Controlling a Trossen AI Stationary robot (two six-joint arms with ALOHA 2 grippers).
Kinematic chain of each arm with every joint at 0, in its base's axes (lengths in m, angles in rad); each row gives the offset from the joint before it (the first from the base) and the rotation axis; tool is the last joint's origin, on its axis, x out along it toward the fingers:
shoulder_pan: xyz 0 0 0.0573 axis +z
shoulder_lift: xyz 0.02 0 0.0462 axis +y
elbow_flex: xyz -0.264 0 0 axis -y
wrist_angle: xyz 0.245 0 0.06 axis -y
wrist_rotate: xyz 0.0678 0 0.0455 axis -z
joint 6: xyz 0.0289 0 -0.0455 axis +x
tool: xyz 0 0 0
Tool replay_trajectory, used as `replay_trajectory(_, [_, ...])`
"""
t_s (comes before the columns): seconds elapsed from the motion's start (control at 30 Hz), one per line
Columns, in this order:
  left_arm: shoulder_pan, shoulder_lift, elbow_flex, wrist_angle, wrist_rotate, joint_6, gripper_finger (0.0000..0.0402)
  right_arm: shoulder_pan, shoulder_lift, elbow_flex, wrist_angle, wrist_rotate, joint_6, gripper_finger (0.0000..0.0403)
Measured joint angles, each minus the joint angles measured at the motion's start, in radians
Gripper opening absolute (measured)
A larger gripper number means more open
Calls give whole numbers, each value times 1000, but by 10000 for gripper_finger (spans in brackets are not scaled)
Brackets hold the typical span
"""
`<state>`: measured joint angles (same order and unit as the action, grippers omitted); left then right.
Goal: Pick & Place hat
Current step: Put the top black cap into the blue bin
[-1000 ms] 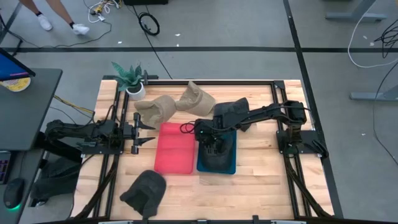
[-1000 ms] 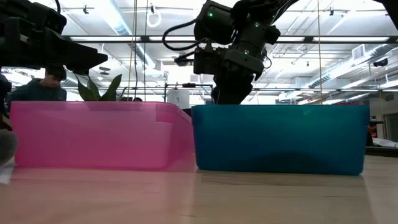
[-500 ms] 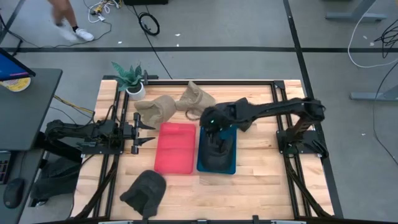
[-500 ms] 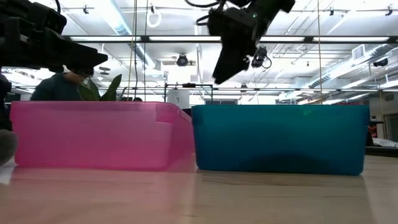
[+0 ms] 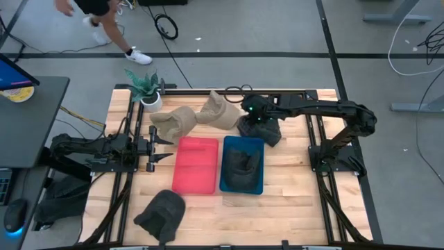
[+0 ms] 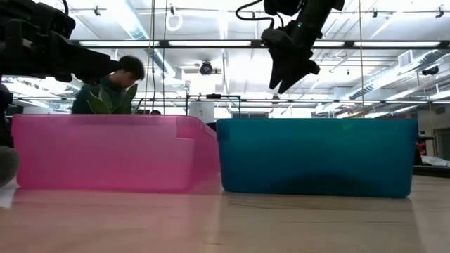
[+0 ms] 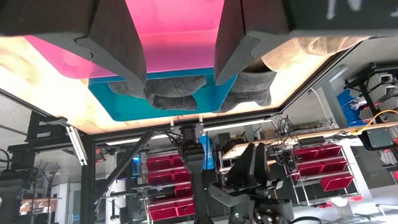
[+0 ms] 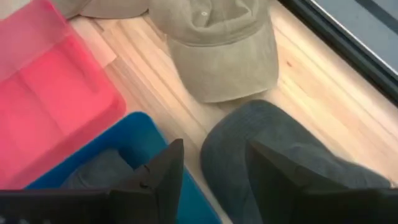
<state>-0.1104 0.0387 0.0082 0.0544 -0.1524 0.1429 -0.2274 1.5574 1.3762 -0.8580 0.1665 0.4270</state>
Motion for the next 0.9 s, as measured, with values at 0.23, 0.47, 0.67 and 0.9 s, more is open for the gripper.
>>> replay_trajectory(0.23, [0,0,0,0,0,0,193,-19,0,0,-5,8,148,174])
replay_trajectory(0.47, [0,0,0,0,0,0,193,-80,0,-4,-127,9,276,174])
replay_trajectory(0.67, [0,0,0,0,0,0,193,-132,0,-81,-85,-2,302,174])
replay_trajectory(0.9, [0,0,0,0,0,0,193,-189,1,-273,67,-76,321,174])
